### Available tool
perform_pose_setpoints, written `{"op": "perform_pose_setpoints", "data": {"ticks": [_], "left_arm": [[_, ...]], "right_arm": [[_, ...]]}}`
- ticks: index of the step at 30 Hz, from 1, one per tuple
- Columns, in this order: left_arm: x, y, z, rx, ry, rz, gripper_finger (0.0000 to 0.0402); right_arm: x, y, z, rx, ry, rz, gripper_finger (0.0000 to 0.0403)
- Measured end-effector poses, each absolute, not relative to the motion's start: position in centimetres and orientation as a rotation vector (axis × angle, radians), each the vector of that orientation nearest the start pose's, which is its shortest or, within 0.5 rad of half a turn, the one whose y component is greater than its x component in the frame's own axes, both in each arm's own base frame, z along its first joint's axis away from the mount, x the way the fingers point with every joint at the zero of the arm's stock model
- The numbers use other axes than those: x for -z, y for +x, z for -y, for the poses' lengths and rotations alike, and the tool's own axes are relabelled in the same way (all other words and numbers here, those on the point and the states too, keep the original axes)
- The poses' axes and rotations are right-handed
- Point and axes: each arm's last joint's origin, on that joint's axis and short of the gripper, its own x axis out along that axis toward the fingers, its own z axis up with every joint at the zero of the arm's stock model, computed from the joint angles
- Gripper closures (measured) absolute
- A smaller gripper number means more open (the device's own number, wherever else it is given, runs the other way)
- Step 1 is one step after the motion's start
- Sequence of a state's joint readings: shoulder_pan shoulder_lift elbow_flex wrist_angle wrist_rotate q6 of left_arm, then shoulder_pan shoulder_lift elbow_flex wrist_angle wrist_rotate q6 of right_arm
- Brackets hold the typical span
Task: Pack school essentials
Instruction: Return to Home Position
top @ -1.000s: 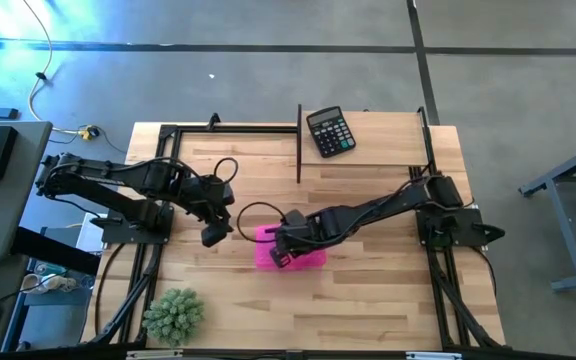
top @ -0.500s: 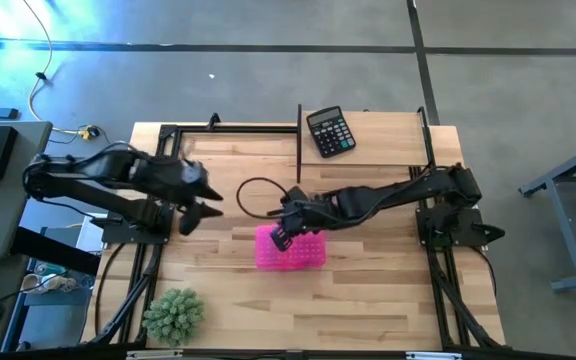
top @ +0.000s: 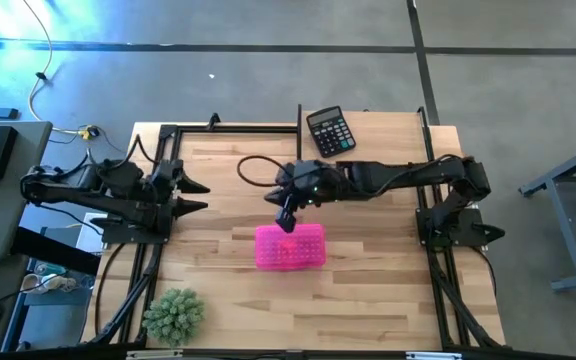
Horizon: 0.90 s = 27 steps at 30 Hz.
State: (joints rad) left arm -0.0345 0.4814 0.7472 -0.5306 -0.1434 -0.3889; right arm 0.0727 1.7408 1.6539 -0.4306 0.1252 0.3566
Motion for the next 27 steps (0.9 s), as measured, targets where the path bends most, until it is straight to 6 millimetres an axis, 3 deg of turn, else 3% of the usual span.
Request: {"op": "perform_pose_setpoints", "data": {"ticks": [9, 17, 22, 27], "left_arm": [[-26.5, 8.7, -0.2, -0.157, -0.317, -0.096, 0.019], [-22.5, 8.0, -0.3, -0.179, -0.32, -0.044, 0.0197], [-21.0, 7.9, -0.3, -0.176, -0.346, -0.019, 0.0232], [-19.6, 8.4, -0.3, -0.19, -0.335, -0.063, 0.0292]], "right_arm": [[-36.9, 38.4, 0.7, 0.095, 0.212, -0.497, 0.0402], [-40.5, 34.0, 1.9, 0.109, 0.133, -0.479, 0.0402], [-42.6, 30.7, 1.9, 0.182, 0.078, -0.473, 0.0402], [-43.3, 28.5, 1.9, 0.184, 0.059, -0.514, 0.0402]]}}
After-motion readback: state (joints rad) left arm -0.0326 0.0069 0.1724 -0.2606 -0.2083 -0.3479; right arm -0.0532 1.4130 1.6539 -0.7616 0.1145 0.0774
